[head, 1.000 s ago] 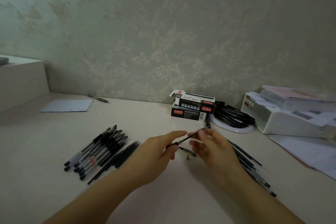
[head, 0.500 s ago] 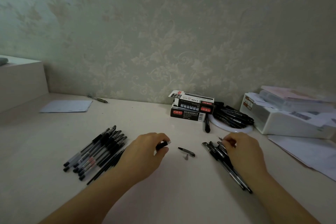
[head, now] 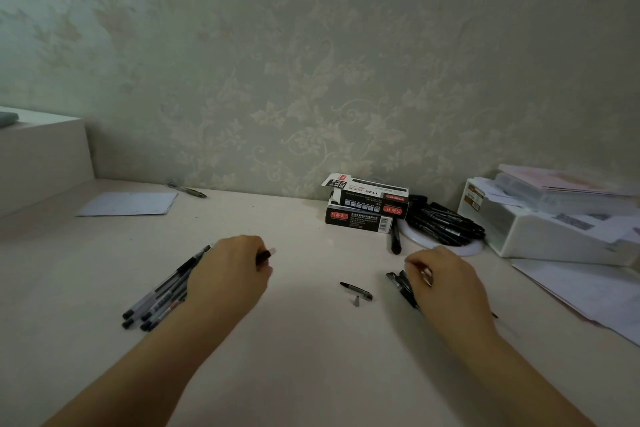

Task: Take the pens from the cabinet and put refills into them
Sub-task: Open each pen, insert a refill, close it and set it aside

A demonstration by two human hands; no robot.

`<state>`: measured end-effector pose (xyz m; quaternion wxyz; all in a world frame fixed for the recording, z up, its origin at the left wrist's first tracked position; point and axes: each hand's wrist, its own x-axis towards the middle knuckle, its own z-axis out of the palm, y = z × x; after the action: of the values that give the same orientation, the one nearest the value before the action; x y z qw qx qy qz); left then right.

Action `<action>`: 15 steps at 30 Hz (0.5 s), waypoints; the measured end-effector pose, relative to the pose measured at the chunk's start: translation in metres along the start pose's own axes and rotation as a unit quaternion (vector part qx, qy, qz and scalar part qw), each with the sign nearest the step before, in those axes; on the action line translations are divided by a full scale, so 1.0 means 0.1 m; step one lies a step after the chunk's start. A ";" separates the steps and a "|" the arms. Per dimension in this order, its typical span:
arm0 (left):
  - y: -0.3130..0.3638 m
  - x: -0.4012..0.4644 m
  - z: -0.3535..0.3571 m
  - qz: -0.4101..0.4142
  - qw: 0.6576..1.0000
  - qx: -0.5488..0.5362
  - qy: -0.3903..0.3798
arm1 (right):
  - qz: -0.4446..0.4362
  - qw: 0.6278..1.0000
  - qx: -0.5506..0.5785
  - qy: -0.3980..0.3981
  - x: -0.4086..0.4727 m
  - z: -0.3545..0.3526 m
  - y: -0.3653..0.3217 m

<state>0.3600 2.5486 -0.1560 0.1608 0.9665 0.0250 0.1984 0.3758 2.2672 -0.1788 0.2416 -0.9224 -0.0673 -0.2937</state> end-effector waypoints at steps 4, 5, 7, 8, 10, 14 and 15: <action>-0.01 -0.01 -0.06 -0.023 0.996 0.034 -0.076 | -0.056 0.998 0.031 -0.020 -0.07 0.09 -0.19; -0.01 -0.01 -0.07 -0.028 0.994 0.043 -0.093 | -0.069 0.997 0.040 -0.022 -0.09 0.11 -0.23; -0.02 -0.01 -0.10 -0.040 0.989 0.075 -0.121 | -0.085 0.995 0.050 -0.029 -0.11 0.13 -0.27; -0.04 -0.01 -0.12 -0.045 0.986 0.093 -0.132 | -0.088 0.994 0.051 -0.033 -0.12 0.14 -0.27; -0.07 -0.01 -0.15 -0.052 0.980 0.123 -0.145 | -0.087 0.994 0.054 -0.037 -0.12 0.15 -0.27; -0.10 -0.01 -0.09 -0.049 0.978 0.122 -0.164 | -0.081 0.994 0.056 -0.040 -0.13 0.16 -0.27; -0.10 -0.01 -0.07 -0.045 0.979 0.117 -0.162 | -0.081 0.994 0.057 -0.042 -0.13 0.16 -0.27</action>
<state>0.3566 2.5596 -0.1537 0.0571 0.9959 0.0654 0.0271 0.3659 2.2988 -0.1870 0.2661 -0.9102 -0.1688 -0.2688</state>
